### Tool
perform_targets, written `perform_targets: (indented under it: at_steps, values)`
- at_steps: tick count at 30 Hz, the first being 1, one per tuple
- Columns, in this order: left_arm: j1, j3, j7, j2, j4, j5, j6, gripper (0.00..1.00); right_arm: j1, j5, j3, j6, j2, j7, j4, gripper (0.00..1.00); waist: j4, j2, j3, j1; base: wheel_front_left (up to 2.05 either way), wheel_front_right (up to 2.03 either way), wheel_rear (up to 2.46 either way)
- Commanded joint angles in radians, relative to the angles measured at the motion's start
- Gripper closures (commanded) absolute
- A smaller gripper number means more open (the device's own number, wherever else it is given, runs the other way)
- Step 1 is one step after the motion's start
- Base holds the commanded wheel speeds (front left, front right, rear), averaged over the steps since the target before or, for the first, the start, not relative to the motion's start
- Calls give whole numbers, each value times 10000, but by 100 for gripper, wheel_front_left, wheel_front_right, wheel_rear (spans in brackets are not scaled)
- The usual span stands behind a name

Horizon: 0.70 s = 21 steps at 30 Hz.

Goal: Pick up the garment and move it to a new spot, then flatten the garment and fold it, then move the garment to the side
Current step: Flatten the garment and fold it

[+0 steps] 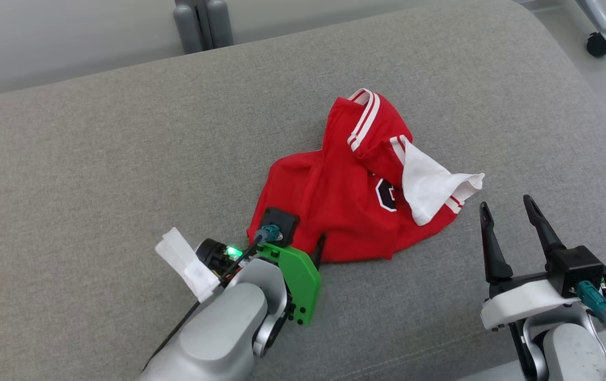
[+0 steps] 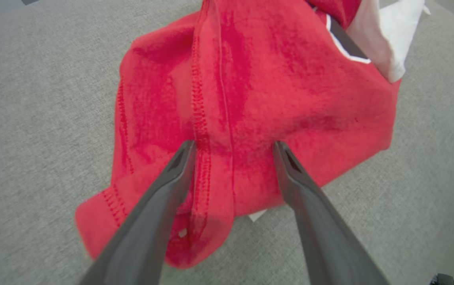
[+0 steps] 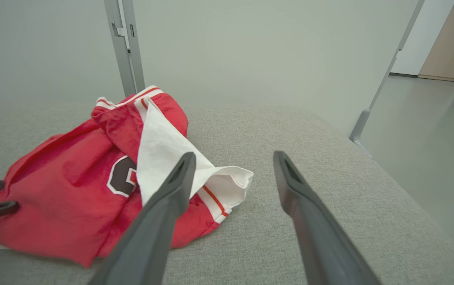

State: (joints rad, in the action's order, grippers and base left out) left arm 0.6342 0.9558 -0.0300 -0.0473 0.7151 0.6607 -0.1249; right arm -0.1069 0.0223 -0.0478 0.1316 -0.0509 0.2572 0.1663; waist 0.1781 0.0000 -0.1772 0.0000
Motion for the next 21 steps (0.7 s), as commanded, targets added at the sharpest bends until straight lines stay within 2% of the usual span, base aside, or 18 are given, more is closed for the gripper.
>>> perform_targets:
  at_steps: [1, 10, 19, 21]
  values:
    - [235, -18, 112, -60, 174, 60, -100, 0, -119, -40, 39, -16, 1, 72, 39, 0, 11, 0, -12, 0, 0, 0, 0]
    - [921, 346, 492, -57, 1166, 295, -375, 0, -256, -172, 321, -18, -1, 79, 189, 0, 134, 0, 43, 0, 0, 0, 0]
    - [1211, 595, 741, -57, 1357, 1045, -728, 0, -256, -199, 448, -18, 0, 89, 287, 0, 295, 0, 112, 0, 0, 0, 0]
    - [1222, 676, 618, -57, 1450, 1278, -790, 100, -282, -189, 471, -18, 0, 90, 293, 0, 330, 0, 121, 0, 0, 0, 0]
